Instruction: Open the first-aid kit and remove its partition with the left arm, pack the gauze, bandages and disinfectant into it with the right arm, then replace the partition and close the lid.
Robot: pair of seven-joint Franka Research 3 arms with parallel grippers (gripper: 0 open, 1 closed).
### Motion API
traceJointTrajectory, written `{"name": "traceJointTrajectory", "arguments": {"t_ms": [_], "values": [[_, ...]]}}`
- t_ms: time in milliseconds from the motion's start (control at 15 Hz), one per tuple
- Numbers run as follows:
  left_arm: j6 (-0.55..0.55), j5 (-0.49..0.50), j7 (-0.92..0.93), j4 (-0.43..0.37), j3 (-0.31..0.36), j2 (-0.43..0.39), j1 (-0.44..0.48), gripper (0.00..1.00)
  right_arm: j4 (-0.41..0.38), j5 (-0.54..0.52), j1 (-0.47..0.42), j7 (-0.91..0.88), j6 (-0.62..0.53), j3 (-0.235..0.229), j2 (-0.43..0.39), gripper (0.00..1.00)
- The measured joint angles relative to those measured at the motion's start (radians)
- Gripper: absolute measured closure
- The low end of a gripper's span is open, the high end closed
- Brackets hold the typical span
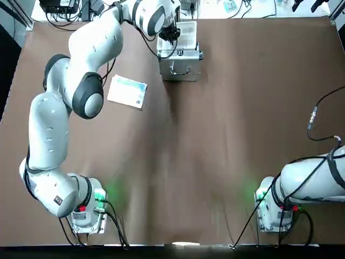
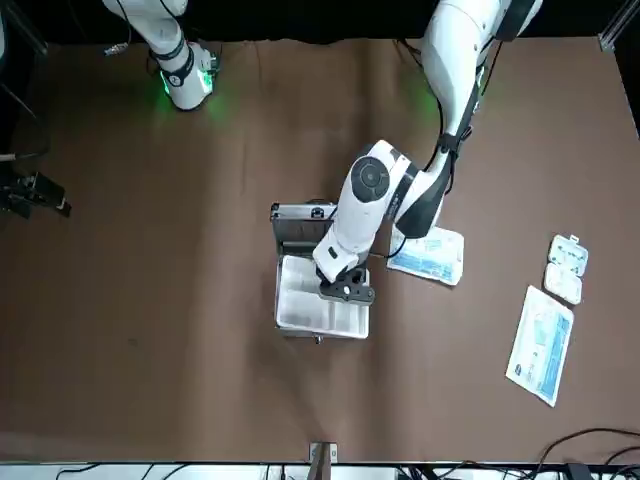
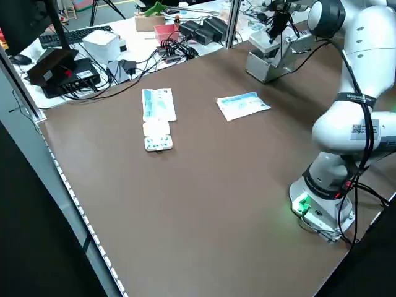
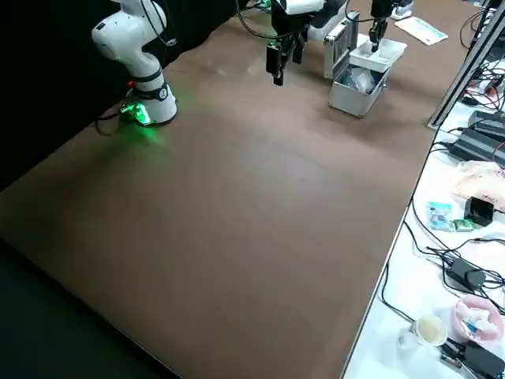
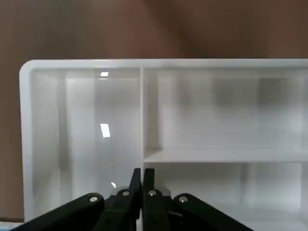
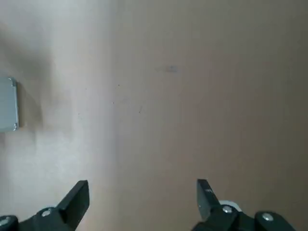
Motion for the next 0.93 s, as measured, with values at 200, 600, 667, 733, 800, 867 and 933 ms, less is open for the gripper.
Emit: {"name": "traceJointTrajectory", "arguments": {"t_ms": [200,600,667,733,800,867,933], "values": [[0.0,0.0,-0.019,0.001,0.0,0.0,-0.001,0.97,0.0,0.0,0.0,0.0,0.0,0.0,0.0,0.01],[0.0,0.0,-0.069,0.019,0.001,0.028,-0.014,0.97,-0.001,0.0,0.0,-0.001,0.0,0.0,0.0,0.01],[0.001,0.0,-0.075,0.023,0.001,0.036,-0.018,0.97,-0.001,0.0,0.0,-0.001,0.0,0.001,0.0,0.01],[0.001,0.0,-0.077,0.027,0.001,0.041,-0.02,0.97,-0.001,0.0,0.0,-0.001,0.0,0.0,0.0,0.01],[0.001,0.0,-0.078,0.03,0.001,0.045,-0.021,0.97,-0.001,0.0,0.0,-0.001,0.0,0.0,0.0,0.01],[0.001,0.0,-0.078,0.032,0.003,0.05,-0.021,0.97,-0.001,0.0,0.0,-0.001,0.0,0.0,0.0,0.01],[0.001,0.0,-0.078,0.032,0.003,0.053,-0.021,0.97,-0.001,0.0,-0.001,-0.001,0.0,0.0,0.0,0.01]]}}
